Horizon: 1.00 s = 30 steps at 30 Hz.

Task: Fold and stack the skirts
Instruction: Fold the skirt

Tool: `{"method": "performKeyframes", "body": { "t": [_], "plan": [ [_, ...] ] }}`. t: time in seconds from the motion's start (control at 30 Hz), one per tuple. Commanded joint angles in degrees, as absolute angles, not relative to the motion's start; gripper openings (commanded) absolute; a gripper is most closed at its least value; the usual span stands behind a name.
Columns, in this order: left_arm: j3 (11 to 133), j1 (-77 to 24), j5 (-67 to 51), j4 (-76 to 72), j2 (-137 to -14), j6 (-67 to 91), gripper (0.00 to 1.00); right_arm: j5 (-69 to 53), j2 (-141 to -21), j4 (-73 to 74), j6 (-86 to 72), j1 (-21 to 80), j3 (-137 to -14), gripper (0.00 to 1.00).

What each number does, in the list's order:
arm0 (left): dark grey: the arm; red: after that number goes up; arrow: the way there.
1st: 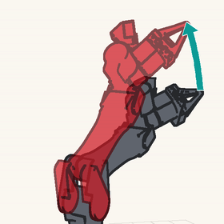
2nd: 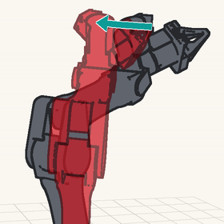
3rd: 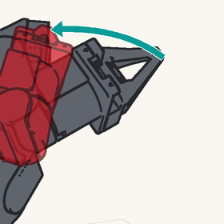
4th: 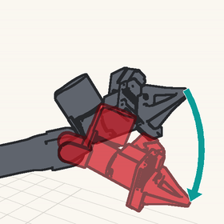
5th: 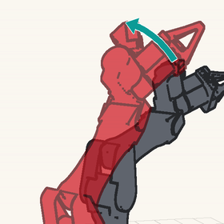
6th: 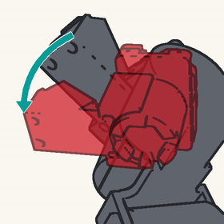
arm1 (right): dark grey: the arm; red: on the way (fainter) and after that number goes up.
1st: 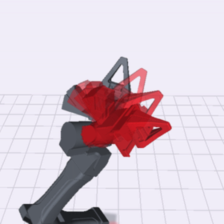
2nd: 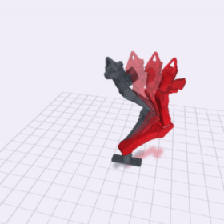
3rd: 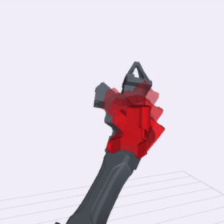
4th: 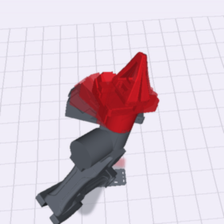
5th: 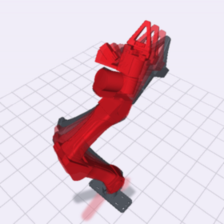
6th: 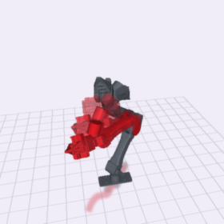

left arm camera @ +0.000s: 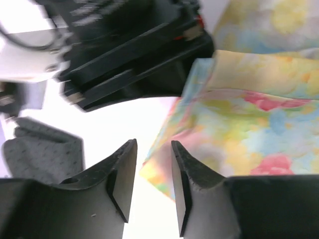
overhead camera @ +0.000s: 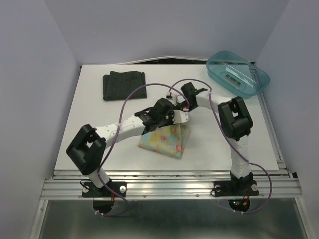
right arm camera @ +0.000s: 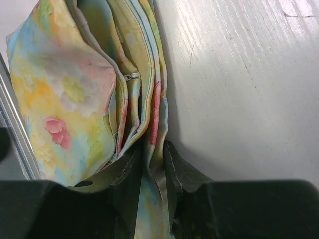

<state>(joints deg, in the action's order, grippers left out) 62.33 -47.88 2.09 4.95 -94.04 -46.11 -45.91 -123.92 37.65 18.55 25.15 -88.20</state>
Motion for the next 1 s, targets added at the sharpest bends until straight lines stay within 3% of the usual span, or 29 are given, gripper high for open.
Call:
{"method": "performKeyframes", "body": {
  "t": [0.0, 0.23, 0.37, 0.47, 0.6, 0.87, 0.97],
  "plan": [
    [62.9, -47.7, 6.8, -1.0, -85.1, -41.3, 0.46, -43.1, -125.8, 39.1, 20.5, 25.8, -90.2, 0.3],
    [65.8, -46.8, -1.6, 11.1, -75.5, -28.6, 0.54, -40.8, -125.2, 39.0, 18.6, 25.8, -93.4, 0.33],
    [64.3, -39.3, -11.9, 19.1, -75.0, -22.2, 0.54, -39.9, -123.4, 39.1, 17.0, 25.8, -95.9, 0.4],
    [63.1, -32.6, -19.4, 20.3, -76.6, -18.3, 0.54, -37.8, -122.3, 39.3, 15.2, 25.8, -98.2, 0.48],
    [62.8, -26.6, -25.7, 20.0, -80.1, -15.2, 0.54, -35.0, -122.3, 39.8, 14.9, 25.8, -102.1, 0.49],
    [62.5, -24.1, -31.2, 17.8, -88.2, -13.5, 0.55, -41.0, -130.3, 45.2, 13.9, 25.8, -110.7, 0.47],
    [61.2, -23.8, -32.3, 16.2, -90.2, -12.7, 0.55, -43.8, -131.8, 46.1, 13.9, 25.8, -110.1, 0.51]
  ]
}}
